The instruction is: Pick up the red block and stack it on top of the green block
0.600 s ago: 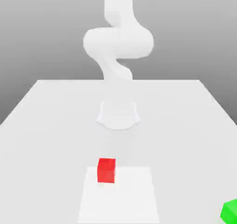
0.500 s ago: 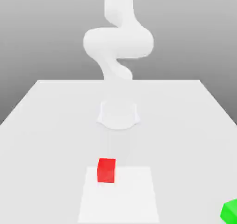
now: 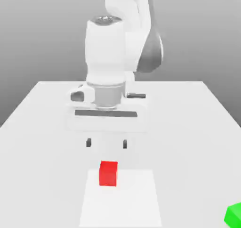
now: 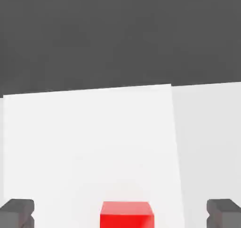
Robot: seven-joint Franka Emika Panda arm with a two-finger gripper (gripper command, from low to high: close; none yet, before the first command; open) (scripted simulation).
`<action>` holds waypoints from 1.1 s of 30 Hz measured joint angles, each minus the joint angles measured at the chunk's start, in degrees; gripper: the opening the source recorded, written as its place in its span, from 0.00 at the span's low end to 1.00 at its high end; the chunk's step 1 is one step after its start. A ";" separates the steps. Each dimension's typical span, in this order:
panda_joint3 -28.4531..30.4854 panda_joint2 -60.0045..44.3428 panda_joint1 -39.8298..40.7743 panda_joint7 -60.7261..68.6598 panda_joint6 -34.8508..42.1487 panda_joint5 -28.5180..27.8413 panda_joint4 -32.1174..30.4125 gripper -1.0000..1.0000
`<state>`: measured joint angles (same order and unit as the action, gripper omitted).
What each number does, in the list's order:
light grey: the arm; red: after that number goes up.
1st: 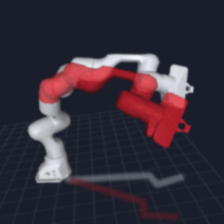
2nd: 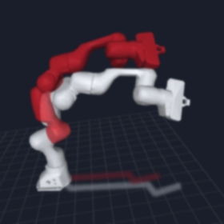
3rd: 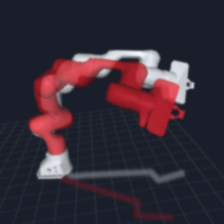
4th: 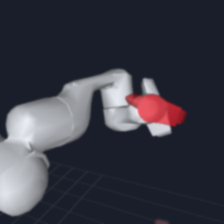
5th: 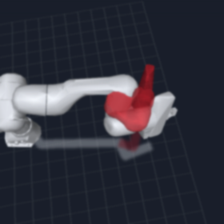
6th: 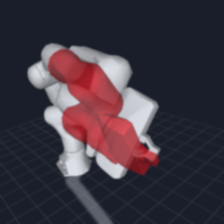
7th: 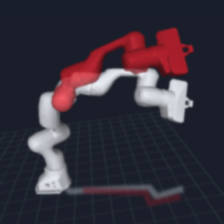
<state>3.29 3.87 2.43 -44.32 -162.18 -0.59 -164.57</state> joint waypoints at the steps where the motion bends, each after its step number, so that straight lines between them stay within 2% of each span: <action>1: -0.03 -2.58 -0.01 0.36 -2.07 0.44 -0.23 0.50; 6: -1.87 -13.46 1.39 1.90 -11.24 2.52 0.74 0.50; 7: -2.19 -14.85 1.68 2.03 -12.44 2.70 0.92 0.00; 14: -2.32 -14.86 1.85 1.81 -12.45 2.44 0.92 0.00; 21: -1.21 -1.70 1.35 0.32 -1.16 0.33 -0.95 0.00; 24: -2.62 -2.02 -1.87 0.90 2.50 -0.50 2.97 0.00; 33: -9.15 -11.95 -10.78 4.22 11.22 -3.09 21.31 0.00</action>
<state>-5.86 -8.08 -8.35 -40.10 -150.96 -3.68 -143.26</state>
